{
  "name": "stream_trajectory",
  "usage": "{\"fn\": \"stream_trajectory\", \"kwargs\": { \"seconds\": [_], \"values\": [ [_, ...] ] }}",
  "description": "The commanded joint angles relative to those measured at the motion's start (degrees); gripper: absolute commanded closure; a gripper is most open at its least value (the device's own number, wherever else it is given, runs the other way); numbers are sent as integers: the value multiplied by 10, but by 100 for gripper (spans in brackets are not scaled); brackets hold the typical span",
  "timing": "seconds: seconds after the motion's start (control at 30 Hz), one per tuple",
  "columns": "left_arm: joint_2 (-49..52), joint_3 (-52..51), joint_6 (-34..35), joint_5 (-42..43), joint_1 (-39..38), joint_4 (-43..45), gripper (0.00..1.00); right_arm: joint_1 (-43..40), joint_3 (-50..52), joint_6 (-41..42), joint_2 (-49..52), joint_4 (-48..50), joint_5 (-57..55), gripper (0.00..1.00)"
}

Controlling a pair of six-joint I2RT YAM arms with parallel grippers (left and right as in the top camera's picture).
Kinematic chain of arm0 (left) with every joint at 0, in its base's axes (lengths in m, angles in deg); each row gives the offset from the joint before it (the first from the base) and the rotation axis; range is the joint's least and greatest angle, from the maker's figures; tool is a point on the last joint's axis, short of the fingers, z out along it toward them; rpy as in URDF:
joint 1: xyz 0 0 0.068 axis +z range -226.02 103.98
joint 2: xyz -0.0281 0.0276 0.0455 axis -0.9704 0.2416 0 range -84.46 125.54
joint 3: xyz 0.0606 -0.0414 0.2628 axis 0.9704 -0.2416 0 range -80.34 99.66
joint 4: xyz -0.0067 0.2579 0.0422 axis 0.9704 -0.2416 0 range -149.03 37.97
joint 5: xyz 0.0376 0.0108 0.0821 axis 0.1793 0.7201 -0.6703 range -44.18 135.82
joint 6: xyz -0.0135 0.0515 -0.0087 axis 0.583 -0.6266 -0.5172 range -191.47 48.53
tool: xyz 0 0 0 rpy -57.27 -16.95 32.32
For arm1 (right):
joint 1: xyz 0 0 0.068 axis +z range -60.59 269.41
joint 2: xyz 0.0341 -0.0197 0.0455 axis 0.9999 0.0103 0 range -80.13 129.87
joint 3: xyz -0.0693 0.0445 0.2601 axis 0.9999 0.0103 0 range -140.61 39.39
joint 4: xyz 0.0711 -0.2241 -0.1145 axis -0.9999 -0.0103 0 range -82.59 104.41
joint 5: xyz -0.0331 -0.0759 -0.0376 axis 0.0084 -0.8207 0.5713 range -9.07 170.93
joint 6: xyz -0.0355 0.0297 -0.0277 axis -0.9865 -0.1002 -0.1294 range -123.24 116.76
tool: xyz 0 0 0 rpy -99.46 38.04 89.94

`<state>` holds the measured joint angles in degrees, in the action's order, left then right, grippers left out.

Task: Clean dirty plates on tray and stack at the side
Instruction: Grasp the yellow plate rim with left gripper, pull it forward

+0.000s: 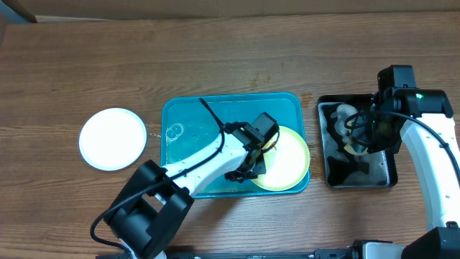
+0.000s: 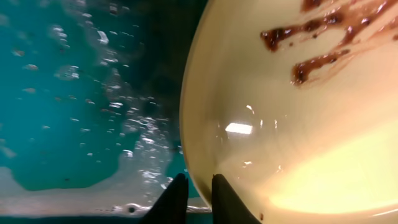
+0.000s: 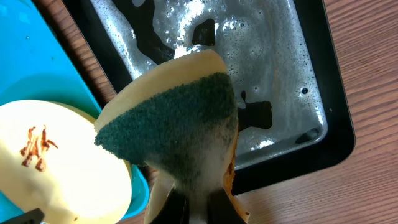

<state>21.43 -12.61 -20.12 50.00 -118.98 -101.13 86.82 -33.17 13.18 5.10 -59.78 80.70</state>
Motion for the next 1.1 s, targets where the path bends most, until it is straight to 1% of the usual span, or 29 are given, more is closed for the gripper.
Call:
{"fn": "stream_trajectory", "kwargs": {
  "seconds": [0.0,0.13,0.37,0.47,0.63,0.67,0.7,0.73,0.77,0.83,0.9,0.93,1.0,1.03,1.07],
  "values": [
    [7,-2,-27,-18,32,-15,94,-2,1,-4,-3,1,2,96],
    [7,-2,-54,-19,78,-30,96,-2,1,-4,-3,1,2,96],
    [7,9,-119,-29,176,-31,96,-2,1,-4,-3,0,2,96],
    [7,35,-168,-27,221,-34,96,-2,1,-4,-3,-1,2,96],
    [2,111,-237,-27,276,-73,96,-2,1,-4,-3,-1,2,96],
    [1,127,-243,-27,284,-83,92,-2,1,-4,-3,-1,2,96],
    [1,143,-246,-27,291,-95,83,-2,1,-4,-3,-1,2,96],
    [1,160,-246,-27,296,-108,64,-2,1,-4,-3,-1,2,96],
    [1,171,-246,-22,300,-122,55,-2,1,-4,-3,-1,2,96],
    [1,187,-244,13,302,-158,55,-2,1,-4,-3,-1,2,96],
    [1,186,-236,68,296,-194,45,-2,1,-4,-3,-1,2,96],
    [2,183,-227,86,289,-214,34,-2,1,-4,-3,0,2,96],
    [2,172,-193,88,272,-242,12,-2,1,-4,-3,1,2,96],
    [2,162,-158,88,261,-255,6,-2,1,-4,-3,1,2,96],
    [2,152,-121,90,253,-261,6,-2,1,-4,-3,1,2,96]
  ]
}}
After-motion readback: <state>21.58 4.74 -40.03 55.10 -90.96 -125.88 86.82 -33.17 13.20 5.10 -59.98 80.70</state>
